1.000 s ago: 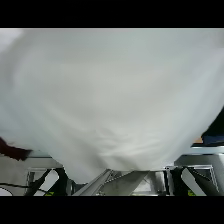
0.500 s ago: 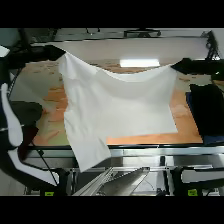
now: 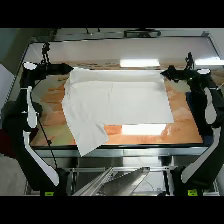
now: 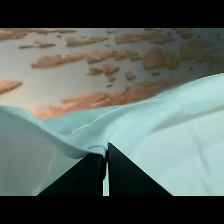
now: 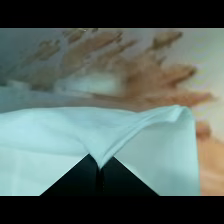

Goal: Fold the shirts.

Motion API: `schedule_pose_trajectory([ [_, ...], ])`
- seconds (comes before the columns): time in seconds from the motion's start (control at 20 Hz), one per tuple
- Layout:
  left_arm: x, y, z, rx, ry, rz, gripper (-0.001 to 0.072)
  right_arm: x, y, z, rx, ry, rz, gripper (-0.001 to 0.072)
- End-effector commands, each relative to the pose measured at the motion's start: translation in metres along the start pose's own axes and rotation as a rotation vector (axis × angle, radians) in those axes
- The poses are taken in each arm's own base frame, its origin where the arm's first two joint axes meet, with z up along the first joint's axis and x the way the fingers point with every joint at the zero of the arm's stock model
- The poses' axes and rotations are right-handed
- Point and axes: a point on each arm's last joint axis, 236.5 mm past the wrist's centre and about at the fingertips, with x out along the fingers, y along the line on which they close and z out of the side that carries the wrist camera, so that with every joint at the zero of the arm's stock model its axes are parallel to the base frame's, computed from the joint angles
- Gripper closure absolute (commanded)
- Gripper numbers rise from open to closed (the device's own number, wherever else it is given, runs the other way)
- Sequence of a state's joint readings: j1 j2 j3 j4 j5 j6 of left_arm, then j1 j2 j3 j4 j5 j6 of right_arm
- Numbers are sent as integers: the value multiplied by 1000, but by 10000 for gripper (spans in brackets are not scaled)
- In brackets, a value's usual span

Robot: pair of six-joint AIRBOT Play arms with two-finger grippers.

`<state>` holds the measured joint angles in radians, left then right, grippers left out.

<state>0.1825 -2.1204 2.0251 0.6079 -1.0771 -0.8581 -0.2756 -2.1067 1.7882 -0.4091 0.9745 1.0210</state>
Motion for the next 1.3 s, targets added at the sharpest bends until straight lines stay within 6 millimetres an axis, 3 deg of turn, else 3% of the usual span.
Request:
schedule_pose_trajectory([
  [0.0, 3, 0, -24, -26, 74, -42, 690, 10, 1, 1, 24, 18, 58, 697],
  [0.1, 0, 0, -41, -63, 148, -38, 691, 9, -4, -11, 28, 66, 50, 697],
  [0.35, -7, 13, -88, -177, 351, 64, 692, 0, -40, -37, 23, 181, -85, 697],
  [0.8, -1, -39, -125, -298, 544, -9, 692, -1, -48, -39, 3, 191, -119, 697],
  [0.95, 1, -44, -127, -311, 555, -7, 692, -2, -48, -39, 3, 192, -118, 696],
  [1.05, -3, -34, -132, -302, 575, 32, 692, -3, -51, -39, 2, 192, -125, 695],
  [1.1, -9, -27, -140, -304, 612, 67, 692, -5, -54, -39, -3, 196, -134, 683],
  [1.15, -16, -24, -149, -297, 659, 88, 689, -7, -57, -39, -7, 198, -144, 566],
  [1.2, -24, -24, -160, -302, 713, 100, 669, -10, -60, -38, -13, 201, -155, 481],
  [1.25, -34, -23, -168, -313, 763, 107, 449, -15, -62, -36, -10, 201, -167, 481],
])
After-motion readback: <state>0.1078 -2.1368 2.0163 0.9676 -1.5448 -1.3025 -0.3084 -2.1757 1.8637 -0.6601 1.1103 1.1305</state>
